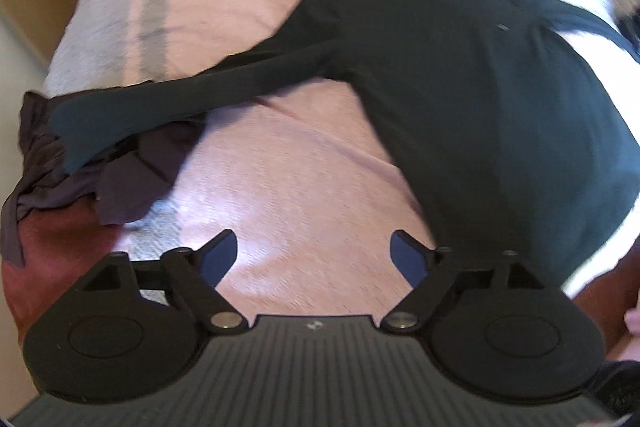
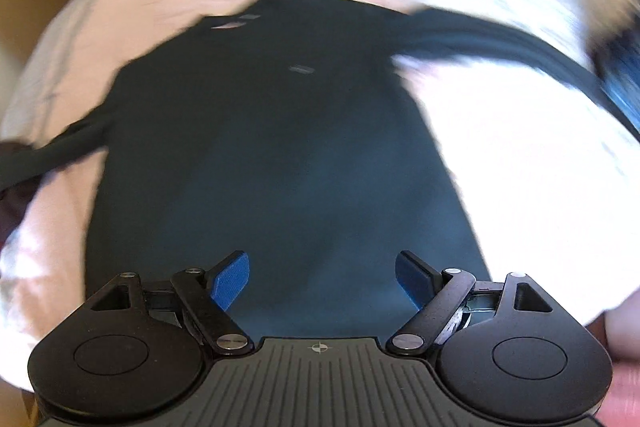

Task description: Fold clothes

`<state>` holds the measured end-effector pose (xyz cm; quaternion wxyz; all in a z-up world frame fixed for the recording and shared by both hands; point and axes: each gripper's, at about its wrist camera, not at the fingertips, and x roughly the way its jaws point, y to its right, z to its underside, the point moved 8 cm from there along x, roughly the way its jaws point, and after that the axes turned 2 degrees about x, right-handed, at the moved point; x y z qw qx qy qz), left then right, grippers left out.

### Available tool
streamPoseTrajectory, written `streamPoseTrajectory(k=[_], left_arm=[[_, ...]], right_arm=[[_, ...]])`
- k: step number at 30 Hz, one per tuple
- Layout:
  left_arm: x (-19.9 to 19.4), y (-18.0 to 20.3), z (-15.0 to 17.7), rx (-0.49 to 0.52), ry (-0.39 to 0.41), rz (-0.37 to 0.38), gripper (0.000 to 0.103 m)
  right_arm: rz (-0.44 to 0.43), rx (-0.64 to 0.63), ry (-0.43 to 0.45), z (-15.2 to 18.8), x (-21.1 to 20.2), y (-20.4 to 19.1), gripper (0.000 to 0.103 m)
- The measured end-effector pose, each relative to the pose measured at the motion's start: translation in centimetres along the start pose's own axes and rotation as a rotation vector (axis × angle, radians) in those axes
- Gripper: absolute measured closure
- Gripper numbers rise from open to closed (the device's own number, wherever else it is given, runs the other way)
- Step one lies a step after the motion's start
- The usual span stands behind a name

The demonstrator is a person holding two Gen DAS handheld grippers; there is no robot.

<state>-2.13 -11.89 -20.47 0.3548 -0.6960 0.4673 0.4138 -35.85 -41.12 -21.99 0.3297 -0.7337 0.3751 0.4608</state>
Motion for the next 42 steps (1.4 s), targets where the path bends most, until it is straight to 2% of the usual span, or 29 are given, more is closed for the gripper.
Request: streamPoseTrajectory(k=[4,8,12,15,18,23,29,34,42], left_arm=[[0.0,0.9,0.2,0.065,0.006,0.045,0.019],[-0.5,0.2,-1.3,0.145,0.064,0.107,0.019],[-1.3,-2.2,-2.7,0.268,0.146,0.169,0.019],[-2.3,-5.1,-2.5,0.35,0.195,0.198,0.019],[-3.8,-8.0,-1.4,0.394,0.21,0.203,0.019],[-5.6,-13.3,0.9,0.393,0.227,0.192,0.019],[-6.5,-18.0,3.2,0.329,0.222,0.158,0.019],[-7.5,-20.5,4.3,0.264,0.215,0.126,0.019],[-8.8,-20.2,5.0,0.241,0.222,0.093,0.019]], right_arm=[[0.072,0.132,-0.004,4.0,-2.9,3.7,0.02],[0.133,0.203,0.037,7.3,-6.4,3.6,0.02],[0.175,0.256,0.11,9.4,-9.1,-0.4,0.02],[0.197,0.278,0.176,10.5,-11.0,-6.2,0.02],[0.212,0.279,0.202,12.3,-12.0,-12.6,0.02],[0.159,0.217,0.178,14.1,-12.5,-23.8,0.02],[0.116,0.101,0.155,14.7,-11.8,-32.5,0.02],[0.09,0.037,0.164,13.7,-10.7,-34.3,0.02],[0.076,0.01,0.177,13.5,-10.9,-33.6,0.02]])
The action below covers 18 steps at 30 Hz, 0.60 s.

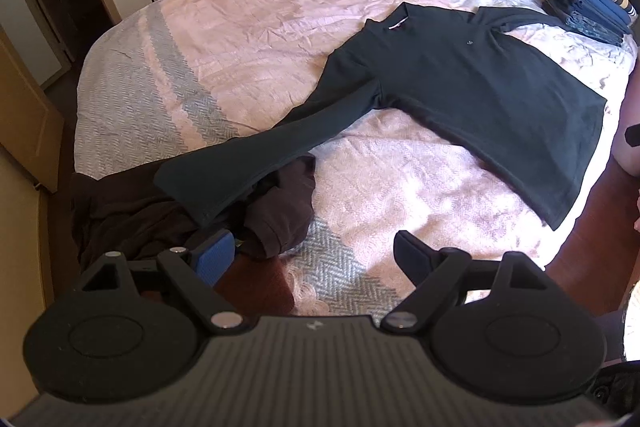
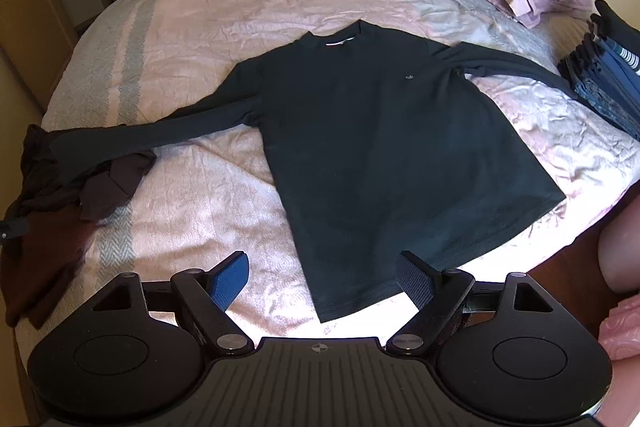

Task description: Fold clothes

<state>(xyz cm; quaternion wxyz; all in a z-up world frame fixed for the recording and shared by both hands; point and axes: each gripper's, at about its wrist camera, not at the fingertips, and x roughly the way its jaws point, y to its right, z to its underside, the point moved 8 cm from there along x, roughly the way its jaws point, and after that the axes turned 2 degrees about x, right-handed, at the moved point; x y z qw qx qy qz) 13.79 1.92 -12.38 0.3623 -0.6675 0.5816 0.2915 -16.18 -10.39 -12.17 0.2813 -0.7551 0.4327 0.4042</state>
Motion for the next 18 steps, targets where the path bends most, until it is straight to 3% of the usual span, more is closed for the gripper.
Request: streamPoseTrajectory(k=[8,14,18], left_arm=[[-0.1,0.8,-0.1,-0.017,-0.011,-0.042,0.019],[-0.2,0.0,0.6,-0.025,-0.02,-0.115,0.019],[0.3,-1.3,1.6,0.061,-0.03,-0.174,0.019]], right_arm=[[-0.099,-0.058,0.024,0.5,-0.2,0.0,0.02],[-0.216,-0.22,0.049,0.3,0.4,-1.9,0.02],[-0.295,-0.364,0.07,-0.2,1.8,-5.5,0.02]])
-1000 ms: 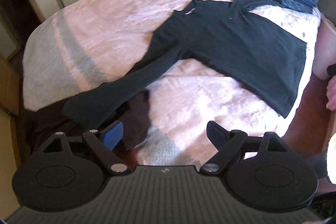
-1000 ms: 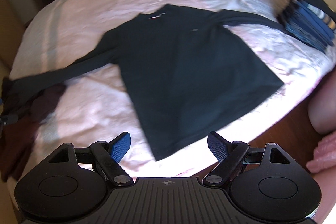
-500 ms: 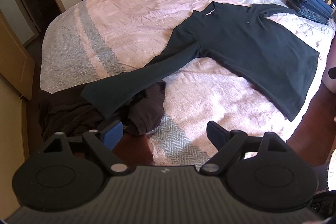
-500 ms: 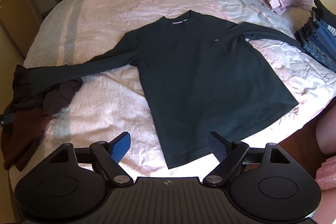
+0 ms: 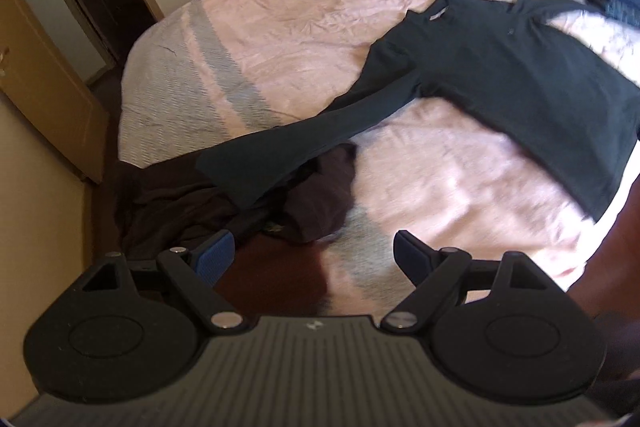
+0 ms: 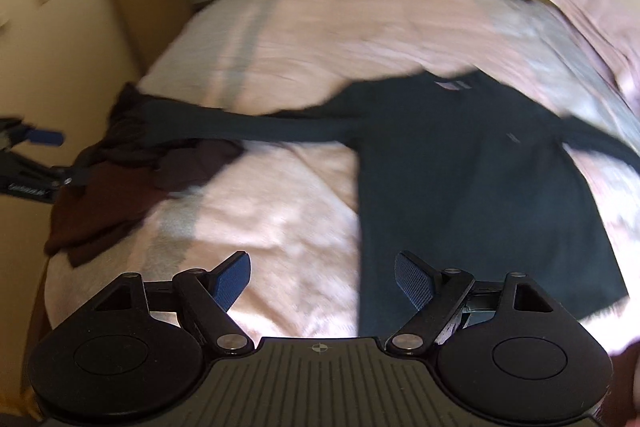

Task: Fold clothes
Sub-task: 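Grasp the sleeve cuff beside the brown cloth with the right tool and lift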

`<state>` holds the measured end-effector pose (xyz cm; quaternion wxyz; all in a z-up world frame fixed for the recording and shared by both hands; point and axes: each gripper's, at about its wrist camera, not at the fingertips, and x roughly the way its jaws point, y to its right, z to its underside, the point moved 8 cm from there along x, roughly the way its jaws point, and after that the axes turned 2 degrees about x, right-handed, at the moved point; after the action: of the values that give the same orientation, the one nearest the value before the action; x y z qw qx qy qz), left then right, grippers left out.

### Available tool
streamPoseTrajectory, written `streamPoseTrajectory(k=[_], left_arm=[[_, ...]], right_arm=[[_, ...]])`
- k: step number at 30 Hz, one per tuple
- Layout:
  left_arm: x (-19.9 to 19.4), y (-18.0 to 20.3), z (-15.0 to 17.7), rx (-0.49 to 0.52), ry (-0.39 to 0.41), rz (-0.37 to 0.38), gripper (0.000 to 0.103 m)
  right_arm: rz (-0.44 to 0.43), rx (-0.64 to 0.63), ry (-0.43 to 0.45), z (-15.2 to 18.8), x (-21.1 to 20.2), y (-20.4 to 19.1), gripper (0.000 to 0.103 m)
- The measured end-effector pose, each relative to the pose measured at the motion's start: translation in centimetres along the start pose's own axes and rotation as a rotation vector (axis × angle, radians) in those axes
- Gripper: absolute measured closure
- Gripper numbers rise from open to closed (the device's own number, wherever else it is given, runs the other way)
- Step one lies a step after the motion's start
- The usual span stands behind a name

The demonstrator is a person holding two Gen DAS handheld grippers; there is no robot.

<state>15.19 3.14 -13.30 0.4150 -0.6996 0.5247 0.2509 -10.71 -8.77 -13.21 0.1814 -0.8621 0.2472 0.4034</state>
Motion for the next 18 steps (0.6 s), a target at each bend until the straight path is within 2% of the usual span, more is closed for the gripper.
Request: streamPoseTrajectory(k=[2,3,4,6,9,12,13,18], left_arm=[[1.0,-0.9,0.4,0.093,-0.002,-0.032,0.019],[1.7,-1.5,0.6,0.131,0.0,-0.04,0.019],[2.5,-2.0,0.7,0.169,0.002,-0.048,0.019],[3.9,-3.2,1.0,0.244,0.006,-0.064,0.019],[6.5,-5.2,0.9,0.265,0.021,-0.031,0.019],[9.0,-7.0,0.7,0.288,0.042,0.004,0.019],[9.8,-7.5,0.8,0.304,0.047,0.011,0.019],[13.9,-10.1,1.5,0.37,0.071,0.03,0.019]], right_arm=[[-0.051,-0.08,0.0,-1.0,1.7,-2.3,0.026],[-0.077,-0.12,0.0,-1.5,2.5,-3.5,0.039],[-0.099,-0.159,-0.007,-2.1,3.4,-4.9,0.044],[-0.133,-0.247,0.001,-3.3,5.3,-8.0,0.045],[-0.171,-0.378,0.037,-5.5,8.3,-12.4,0.049],[-0.203,-0.477,0.056,-7.5,11.6,-16.6,0.063],[-0.209,-0.504,0.059,-8.1,13.1,-17.8,0.065],[-0.23,-0.642,0.058,-9.9,20.8,-23.2,0.066]])
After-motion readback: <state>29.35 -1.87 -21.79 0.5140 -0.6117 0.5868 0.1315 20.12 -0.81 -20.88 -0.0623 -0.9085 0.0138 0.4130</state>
